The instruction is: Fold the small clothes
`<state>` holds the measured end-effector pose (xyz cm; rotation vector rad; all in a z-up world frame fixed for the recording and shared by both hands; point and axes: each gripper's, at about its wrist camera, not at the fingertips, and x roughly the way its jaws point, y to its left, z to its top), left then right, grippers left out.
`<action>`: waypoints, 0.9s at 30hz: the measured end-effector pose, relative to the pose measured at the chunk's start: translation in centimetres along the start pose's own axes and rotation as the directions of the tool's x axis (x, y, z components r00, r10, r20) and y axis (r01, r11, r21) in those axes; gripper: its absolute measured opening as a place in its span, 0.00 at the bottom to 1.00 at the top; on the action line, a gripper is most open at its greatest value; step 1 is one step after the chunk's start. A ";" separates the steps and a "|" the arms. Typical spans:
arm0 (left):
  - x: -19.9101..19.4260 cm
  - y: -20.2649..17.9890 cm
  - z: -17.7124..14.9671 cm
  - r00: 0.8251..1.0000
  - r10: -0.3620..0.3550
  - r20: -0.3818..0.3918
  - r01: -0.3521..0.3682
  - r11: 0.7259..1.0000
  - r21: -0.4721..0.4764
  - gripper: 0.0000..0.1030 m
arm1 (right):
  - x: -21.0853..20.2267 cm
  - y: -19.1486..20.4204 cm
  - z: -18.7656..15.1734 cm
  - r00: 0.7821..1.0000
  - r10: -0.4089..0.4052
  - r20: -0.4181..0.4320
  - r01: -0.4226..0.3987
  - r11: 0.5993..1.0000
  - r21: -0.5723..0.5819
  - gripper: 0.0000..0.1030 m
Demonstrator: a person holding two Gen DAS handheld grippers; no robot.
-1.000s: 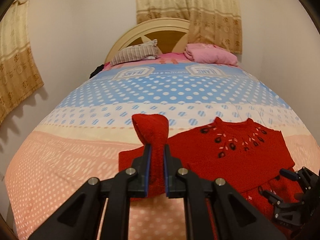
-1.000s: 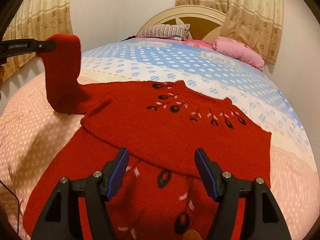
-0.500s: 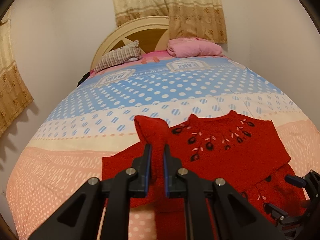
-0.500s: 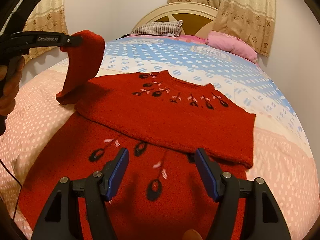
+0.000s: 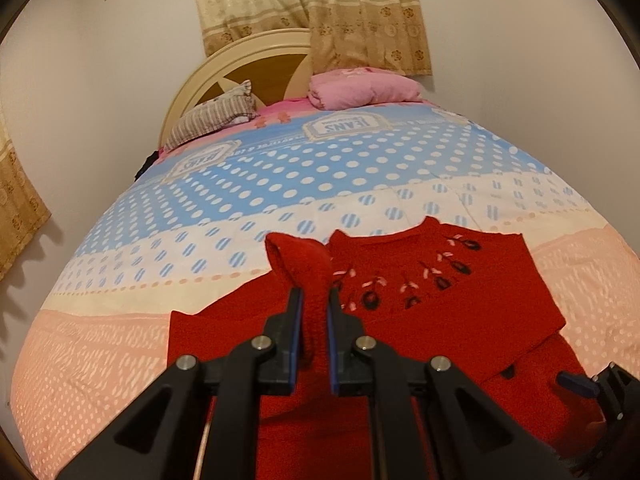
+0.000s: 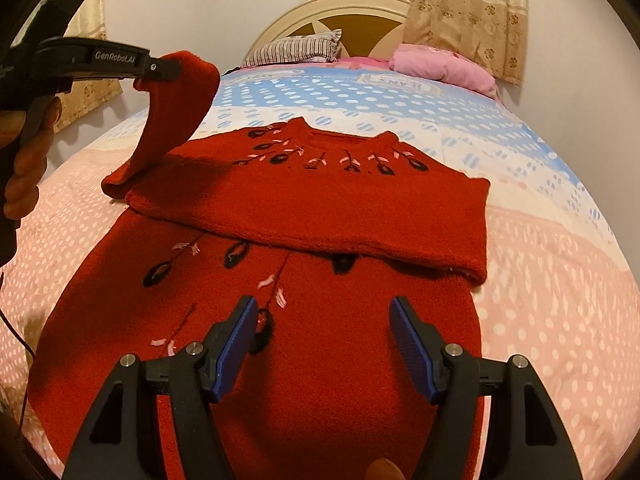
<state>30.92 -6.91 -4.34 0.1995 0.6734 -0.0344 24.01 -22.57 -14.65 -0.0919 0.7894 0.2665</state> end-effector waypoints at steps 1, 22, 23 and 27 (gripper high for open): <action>0.0 -0.4 0.1 1.000 -0.005 0.000 0.005 1.000 0.002 0.11 | 0.0 -0.1 -0.1 1.000 -0.003 0.000 0.003 1.000 0.002 0.67; 3.2 -13.1 1.5 0.989 -0.146 0.015 0.143 0.983 0.115 0.11 | 0.9 -2.9 -2.1 0.998 0.067 -0.019 -0.063 0.987 0.146 0.67; 3.4 -13.5 1.4 0.988 -0.152 0.001 0.150 0.979 0.137 0.14 | 0.8 -3.0 -2.2 0.997 0.071 -0.017 -0.067 0.987 0.149 0.67; 3.7 -12.4 0.0 0.994 -0.107 -0.029 0.110 0.982 0.157 0.46 | 0.6 -3.6 -2.4 0.995 0.096 -0.001 -0.094 0.979 0.180 0.67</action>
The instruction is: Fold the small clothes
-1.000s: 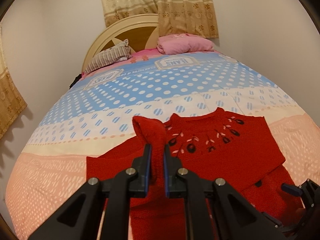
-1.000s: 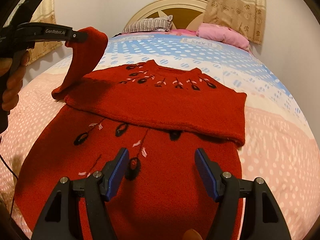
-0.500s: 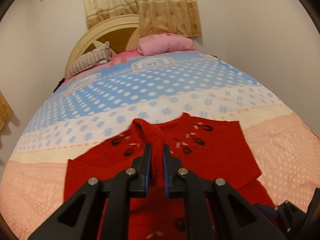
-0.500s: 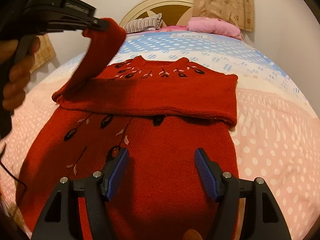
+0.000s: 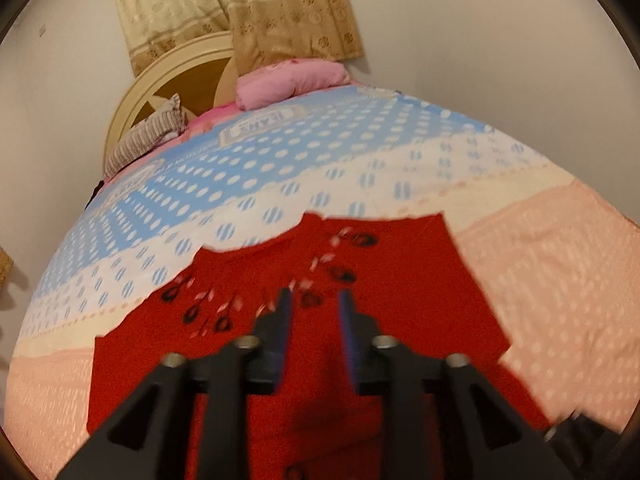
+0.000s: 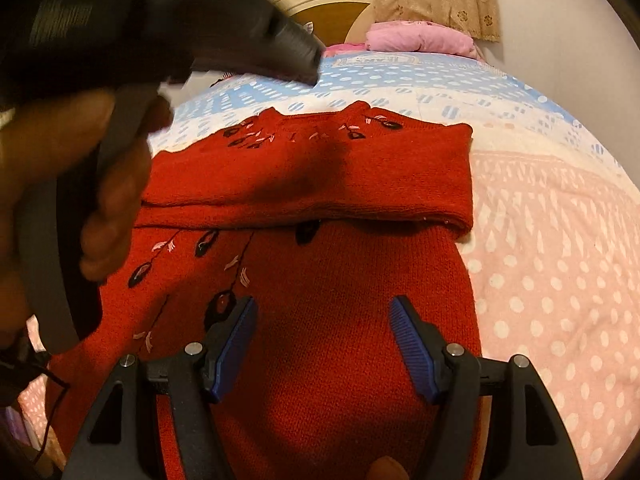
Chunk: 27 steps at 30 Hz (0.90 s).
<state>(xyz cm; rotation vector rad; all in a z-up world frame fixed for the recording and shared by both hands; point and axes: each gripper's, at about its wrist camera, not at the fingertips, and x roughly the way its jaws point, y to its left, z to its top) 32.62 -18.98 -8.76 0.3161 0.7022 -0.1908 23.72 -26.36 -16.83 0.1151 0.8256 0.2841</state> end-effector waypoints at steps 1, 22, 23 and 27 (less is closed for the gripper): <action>-0.4 0.8 -0.8 1.000 0.016 0.002 -0.016 1.000 0.005 0.54 | 0.0 -0.1 0.0 1.000 0.005 0.002 -0.005 1.000 0.006 0.67; 0.8 19.5 -14.1 0.963 0.202 -0.182 -0.252 0.911 -0.326 0.91 | -0.9 0.1 7.8 0.997 0.072 -0.030 -0.068 0.992 0.108 0.62; 0.8 19.8 -14.3 0.965 0.190 -0.180 -0.242 0.907 -0.344 0.92 | 0.0 0.3 8.5 0.996 0.077 -0.049 -0.071 0.991 0.115 0.59; 1.1 21.0 -15.0 0.974 0.134 -0.185 -0.201 0.886 -0.417 0.96 | 5.2 1.0 10.4 0.988 0.039 -0.147 -0.023 0.993 0.114 0.46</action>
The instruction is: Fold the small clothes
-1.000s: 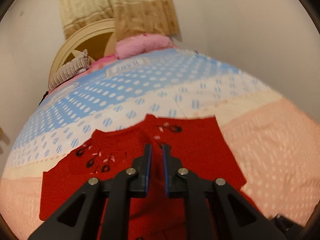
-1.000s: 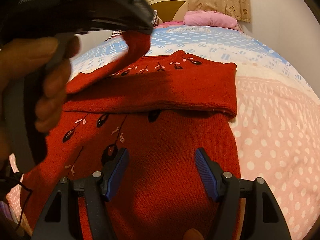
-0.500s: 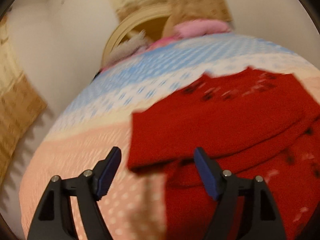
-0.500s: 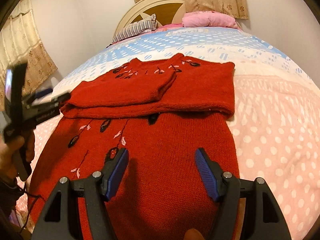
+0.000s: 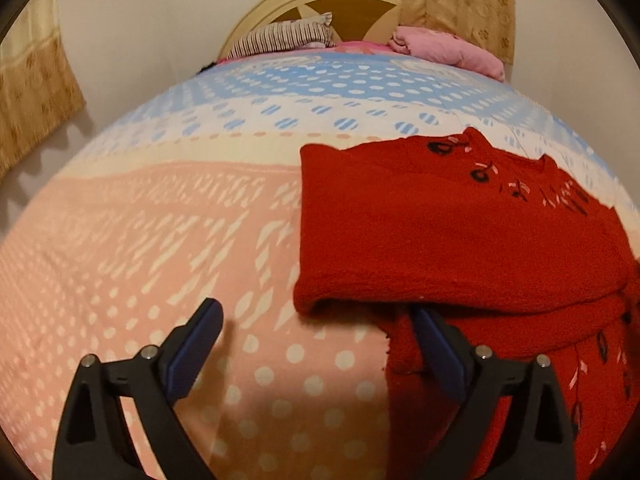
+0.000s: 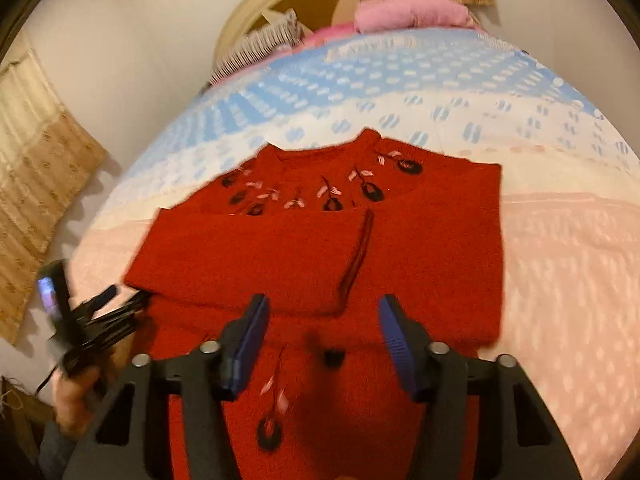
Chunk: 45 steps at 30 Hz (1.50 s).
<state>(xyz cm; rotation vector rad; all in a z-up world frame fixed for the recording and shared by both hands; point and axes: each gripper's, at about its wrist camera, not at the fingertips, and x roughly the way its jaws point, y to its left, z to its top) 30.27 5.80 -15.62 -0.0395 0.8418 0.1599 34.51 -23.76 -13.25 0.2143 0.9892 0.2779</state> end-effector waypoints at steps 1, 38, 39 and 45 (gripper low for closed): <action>0.1 0.1 0.0 1.000 -0.006 -0.005 0.006 1.000 -0.008 0.96 | 0.8 0.0 0.2 1.000 -0.005 -0.012 0.005 1.000 0.003 0.42; -2.2 3.1 -0.8 0.999 -0.013 0.033 0.017 0.992 -0.121 1.00 | -4.2 -8.3 -2.1 0.972 -0.220 0.087 0.217 0.975 0.048 0.45; -2.8 3.3 -0.8 0.999 0.003 0.053 0.003 0.993 -0.119 1.00 | -4.7 -8.1 -2.0 0.970 -0.220 0.100 0.217 0.975 0.043 0.45; -4.3 2.0 1.2 0.994 -0.001 0.112 0.011 0.996 -0.088 1.00 | -5.7 -4.1 -0.7 0.981 -0.099 0.167 0.112 0.991 -0.073 0.45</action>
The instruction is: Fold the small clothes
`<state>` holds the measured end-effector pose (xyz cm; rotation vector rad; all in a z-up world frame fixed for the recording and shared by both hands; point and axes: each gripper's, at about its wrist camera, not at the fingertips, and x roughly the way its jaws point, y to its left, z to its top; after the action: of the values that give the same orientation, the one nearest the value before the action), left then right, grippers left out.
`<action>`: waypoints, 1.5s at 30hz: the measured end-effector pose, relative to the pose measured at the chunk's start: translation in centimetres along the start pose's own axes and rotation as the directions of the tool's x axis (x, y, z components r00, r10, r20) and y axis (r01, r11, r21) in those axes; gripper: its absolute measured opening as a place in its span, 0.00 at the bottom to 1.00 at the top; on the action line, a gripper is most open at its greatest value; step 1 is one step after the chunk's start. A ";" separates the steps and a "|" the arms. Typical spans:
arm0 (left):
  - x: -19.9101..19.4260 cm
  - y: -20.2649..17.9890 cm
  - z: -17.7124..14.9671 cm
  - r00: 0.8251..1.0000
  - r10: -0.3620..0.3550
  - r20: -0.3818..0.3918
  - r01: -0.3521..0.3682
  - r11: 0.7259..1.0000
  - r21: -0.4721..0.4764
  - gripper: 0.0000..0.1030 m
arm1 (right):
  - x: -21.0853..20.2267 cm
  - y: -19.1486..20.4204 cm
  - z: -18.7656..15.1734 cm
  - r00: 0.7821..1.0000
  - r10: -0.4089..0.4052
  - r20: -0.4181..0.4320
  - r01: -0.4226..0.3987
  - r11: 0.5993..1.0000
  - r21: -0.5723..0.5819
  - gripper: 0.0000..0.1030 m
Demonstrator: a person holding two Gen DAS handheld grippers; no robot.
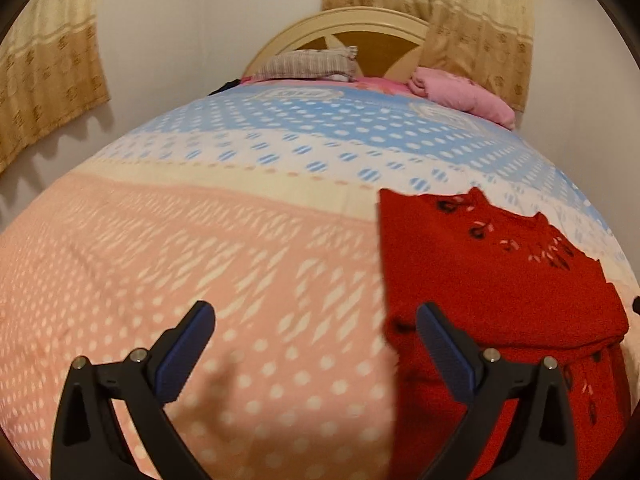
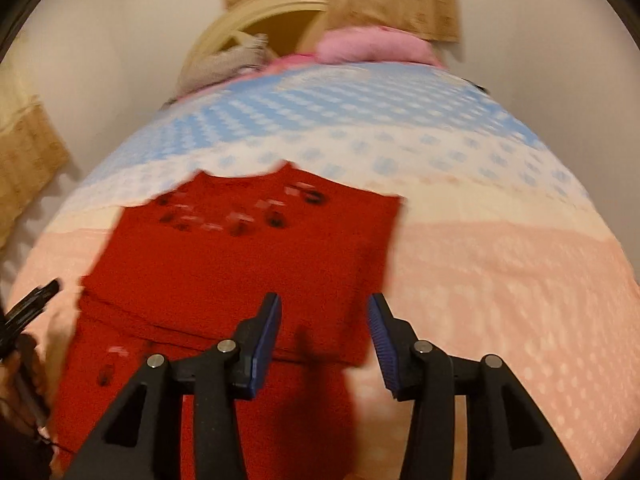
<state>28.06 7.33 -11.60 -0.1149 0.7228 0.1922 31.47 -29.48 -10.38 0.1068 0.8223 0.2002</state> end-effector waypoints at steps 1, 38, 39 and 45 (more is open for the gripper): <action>0.4 -0.8 0.3 1.000 -0.006 0.002 0.006 1.000 0.015 1.00 | 0.4 0.5 0.1 1.000 0.011 -0.005 -0.011 1.000 -0.012 0.45; 2.0 -3.2 -1.8 0.999 -0.028 -0.038 0.034 0.986 0.161 1.00 | 4.4 -0.9 -3.7 0.999 -0.025 -0.037 0.025 1.000 0.013 0.45; 1.8 -3.2 -1.9 0.999 -0.030 -0.035 0.036 0.986 0.162 1.00 | 4.0 -0.7 -3.6 0.999 -0.040 -0.033 0.041 0.999 0.009 0.45; 0.3 -3.3 -2.6 0.998 -0.049 -0.027 0.053 0.980 0.192 1.00 | 1.4 0.2 -4.0 0.999 -0.042 -0.002 0.042 0.999 0.004 0.46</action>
<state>27.28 3.73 -13.66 0.0489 0.7562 0.0715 29.43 -28.93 -14.05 0.0935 0.8266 0.1594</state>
